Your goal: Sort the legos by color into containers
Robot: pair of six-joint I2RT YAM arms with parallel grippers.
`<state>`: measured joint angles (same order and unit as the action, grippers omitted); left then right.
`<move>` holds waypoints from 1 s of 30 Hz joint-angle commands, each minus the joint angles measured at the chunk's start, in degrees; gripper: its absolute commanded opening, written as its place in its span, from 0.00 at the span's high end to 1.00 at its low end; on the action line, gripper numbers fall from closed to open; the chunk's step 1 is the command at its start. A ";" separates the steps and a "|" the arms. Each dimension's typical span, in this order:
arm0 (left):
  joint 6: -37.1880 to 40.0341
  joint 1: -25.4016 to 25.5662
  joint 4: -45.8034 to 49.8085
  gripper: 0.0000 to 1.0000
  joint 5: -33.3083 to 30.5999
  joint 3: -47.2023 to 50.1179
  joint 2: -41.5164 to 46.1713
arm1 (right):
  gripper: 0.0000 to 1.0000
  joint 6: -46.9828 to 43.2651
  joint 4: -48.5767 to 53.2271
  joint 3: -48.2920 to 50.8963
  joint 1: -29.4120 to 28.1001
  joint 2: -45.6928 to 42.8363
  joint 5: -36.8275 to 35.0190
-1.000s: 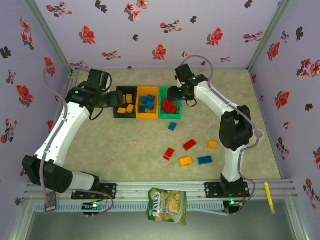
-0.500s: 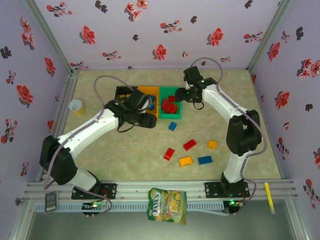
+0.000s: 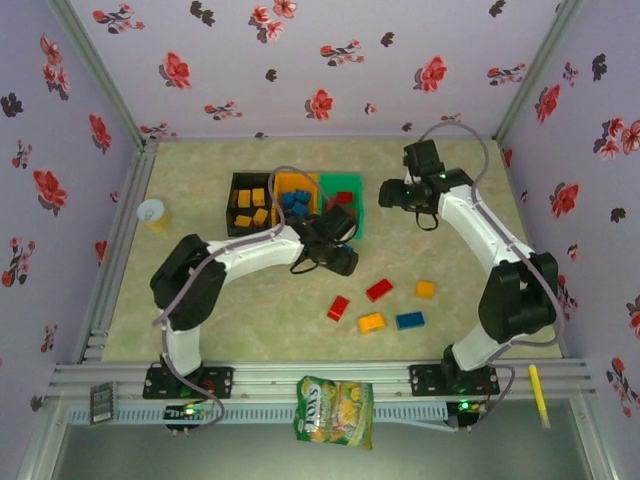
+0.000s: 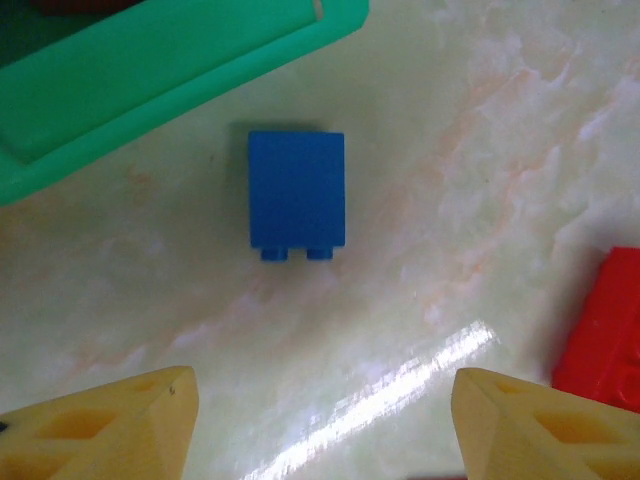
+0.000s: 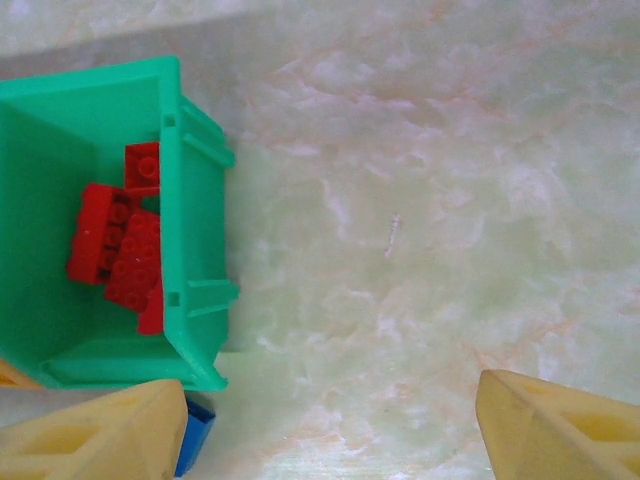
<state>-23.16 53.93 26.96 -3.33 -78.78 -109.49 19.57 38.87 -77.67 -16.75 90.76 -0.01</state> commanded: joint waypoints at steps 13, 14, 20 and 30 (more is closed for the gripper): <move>3.19 0.47 -13.39 0.33 -10.02 -2.03 -9.42 | 0.22 -1.09 2.61 1.80 2.03 -5.05 -2.78; 3.34 0.52 -13.45 0.34 -10.23 -2.18 -9.82 | 0.22 -1.11 2.67 1.76 2.14 -5.13 -2.88; 3.56 0.47 -14.07 0.36 -10.62 -2.68 -11.34 | 0.22 -1.29 3.22 1.91 2.20 -5.70 -3.05; 4.10 0.47 -13.50 0.59 -10.62 -3.50 -12.00 | 0.23 -1.47 3.66 2.02 2.27 -6.65 -3.59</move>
<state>-19.62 54.13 13.63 -12.71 -80.86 -120.53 19.07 40.93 -76.64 -14.87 85.82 -1.98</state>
